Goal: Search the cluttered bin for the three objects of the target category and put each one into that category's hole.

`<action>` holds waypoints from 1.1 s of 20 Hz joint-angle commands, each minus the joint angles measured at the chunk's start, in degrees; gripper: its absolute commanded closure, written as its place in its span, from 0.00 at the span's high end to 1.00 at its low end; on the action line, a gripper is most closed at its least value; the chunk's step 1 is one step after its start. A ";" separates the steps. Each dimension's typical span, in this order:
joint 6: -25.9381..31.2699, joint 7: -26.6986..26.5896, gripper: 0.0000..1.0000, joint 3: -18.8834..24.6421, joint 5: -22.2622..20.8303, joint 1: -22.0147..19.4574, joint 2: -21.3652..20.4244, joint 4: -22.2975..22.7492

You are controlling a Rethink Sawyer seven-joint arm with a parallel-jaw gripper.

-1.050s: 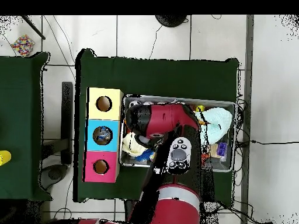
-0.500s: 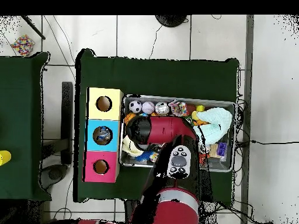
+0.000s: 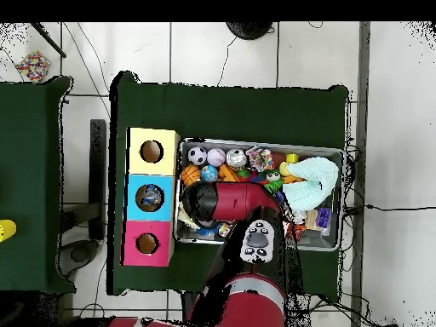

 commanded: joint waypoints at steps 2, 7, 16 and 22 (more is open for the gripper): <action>0.60 9.93 1.00 0.85 2.90 0.36 2.76 2.55; 1.12 9.58 1.00 0.43 2.72 0.83 3.82 1.53; 0.62 10.20 1.00 -2.73 2.25 1.98 4.26 1.83; 2.06 9.58 1.00 -2.62 3.10 2.23 3.25 2.01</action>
